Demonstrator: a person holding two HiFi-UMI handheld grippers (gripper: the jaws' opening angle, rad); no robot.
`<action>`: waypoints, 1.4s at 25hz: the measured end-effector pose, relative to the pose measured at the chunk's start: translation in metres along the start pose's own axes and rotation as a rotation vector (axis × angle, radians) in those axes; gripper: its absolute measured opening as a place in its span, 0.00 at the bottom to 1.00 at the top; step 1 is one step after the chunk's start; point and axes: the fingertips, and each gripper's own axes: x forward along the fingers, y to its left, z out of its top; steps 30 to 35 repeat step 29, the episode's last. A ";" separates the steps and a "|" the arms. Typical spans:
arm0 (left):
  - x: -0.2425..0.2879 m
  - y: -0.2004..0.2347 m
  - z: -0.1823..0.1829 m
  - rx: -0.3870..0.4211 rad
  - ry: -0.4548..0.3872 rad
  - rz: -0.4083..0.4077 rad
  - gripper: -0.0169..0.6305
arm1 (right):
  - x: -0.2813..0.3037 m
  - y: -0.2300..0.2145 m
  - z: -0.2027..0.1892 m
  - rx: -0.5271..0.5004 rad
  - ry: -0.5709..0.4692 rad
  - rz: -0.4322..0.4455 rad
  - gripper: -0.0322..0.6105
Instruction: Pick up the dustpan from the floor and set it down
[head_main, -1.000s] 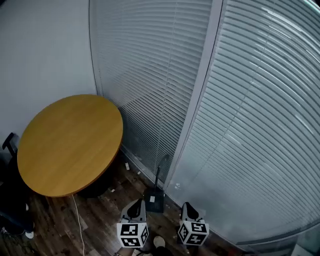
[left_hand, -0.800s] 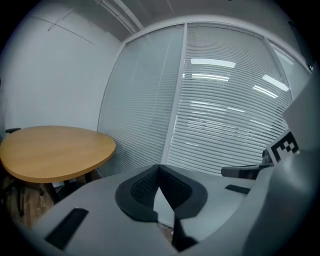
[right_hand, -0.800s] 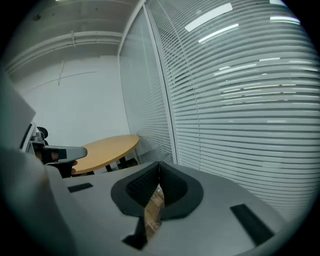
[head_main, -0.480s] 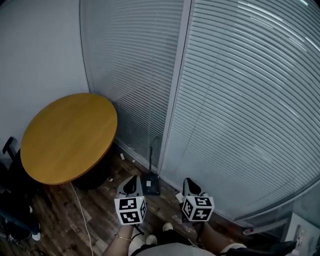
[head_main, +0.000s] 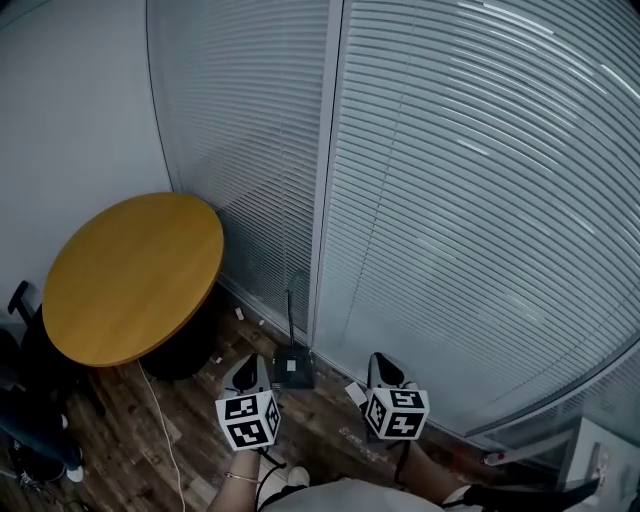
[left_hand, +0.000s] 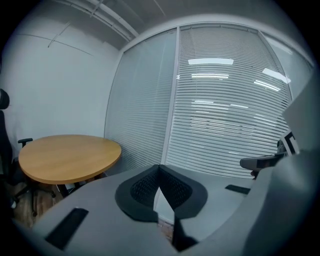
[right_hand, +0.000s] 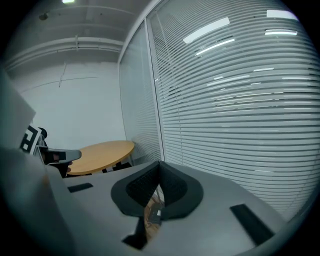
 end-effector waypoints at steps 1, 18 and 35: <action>-0.001 -0.004 0.000 0.010 0.000 0.006 0.05 | -0.001 -0.004 0.000 -0.007 0.002 0.004 0.10; 0.000 -0.034 0.002 0.042 -0.003 0.058 0.05 | 0.007 -0.023 0.012 -0.068 0.023 0.050 0.10; 0.006 -0.021 0.009 0.032 -0.002 0.068 0.05 | 0.014 -0.016 0.022 -0.078 0.015 0.059 0.10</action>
